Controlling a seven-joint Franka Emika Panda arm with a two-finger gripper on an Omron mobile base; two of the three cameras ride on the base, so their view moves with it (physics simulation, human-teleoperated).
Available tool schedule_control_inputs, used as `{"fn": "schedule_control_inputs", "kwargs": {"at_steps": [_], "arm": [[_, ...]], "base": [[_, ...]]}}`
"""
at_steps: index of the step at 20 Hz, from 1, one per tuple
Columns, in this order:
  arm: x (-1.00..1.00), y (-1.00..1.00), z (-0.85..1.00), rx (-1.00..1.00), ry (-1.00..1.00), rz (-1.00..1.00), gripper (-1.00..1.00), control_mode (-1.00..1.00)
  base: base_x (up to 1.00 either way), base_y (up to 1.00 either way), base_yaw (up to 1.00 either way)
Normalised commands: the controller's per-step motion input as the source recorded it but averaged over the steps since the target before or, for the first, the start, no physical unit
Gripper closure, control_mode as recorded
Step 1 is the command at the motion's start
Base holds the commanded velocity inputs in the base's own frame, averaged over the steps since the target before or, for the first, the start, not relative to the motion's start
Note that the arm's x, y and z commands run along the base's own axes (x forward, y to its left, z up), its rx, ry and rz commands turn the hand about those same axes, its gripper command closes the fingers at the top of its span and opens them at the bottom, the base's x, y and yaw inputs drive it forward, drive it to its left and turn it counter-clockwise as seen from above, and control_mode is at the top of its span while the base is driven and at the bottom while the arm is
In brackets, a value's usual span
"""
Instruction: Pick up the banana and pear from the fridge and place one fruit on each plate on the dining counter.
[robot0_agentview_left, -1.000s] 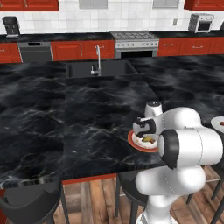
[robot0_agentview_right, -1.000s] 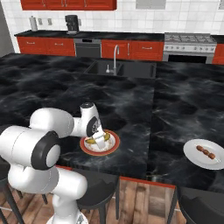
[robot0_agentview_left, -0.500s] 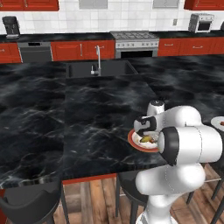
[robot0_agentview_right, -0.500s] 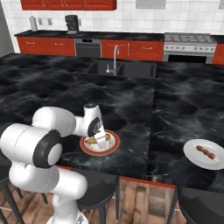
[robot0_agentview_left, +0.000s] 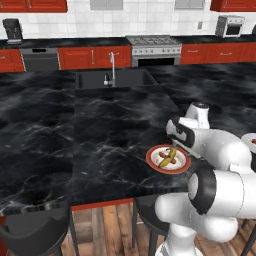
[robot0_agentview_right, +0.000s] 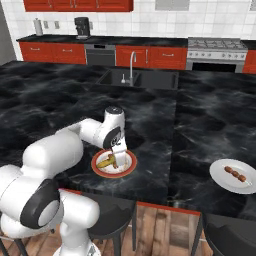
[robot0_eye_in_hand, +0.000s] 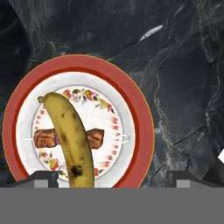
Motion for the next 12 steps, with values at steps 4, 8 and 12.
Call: {"fn": "schedule_control_inputs", "kwargs": {"at_steps": [4,8,12], "arm": [[-0.33,-0.1,0.91,0.07,-0.01,-0.04,-1.0,-1.0],[-0.57,0.0,0.83,0.0,-0.12,0.0,-1.0,-1.0],[-0.8,0.0,0.75,-0.01,-0.15,0.1,-1.0,-1.0]], "base": [[0.0,0.0,0.0],[0.0,0.0,0.0],[0.0,0.0,0.0]]}}
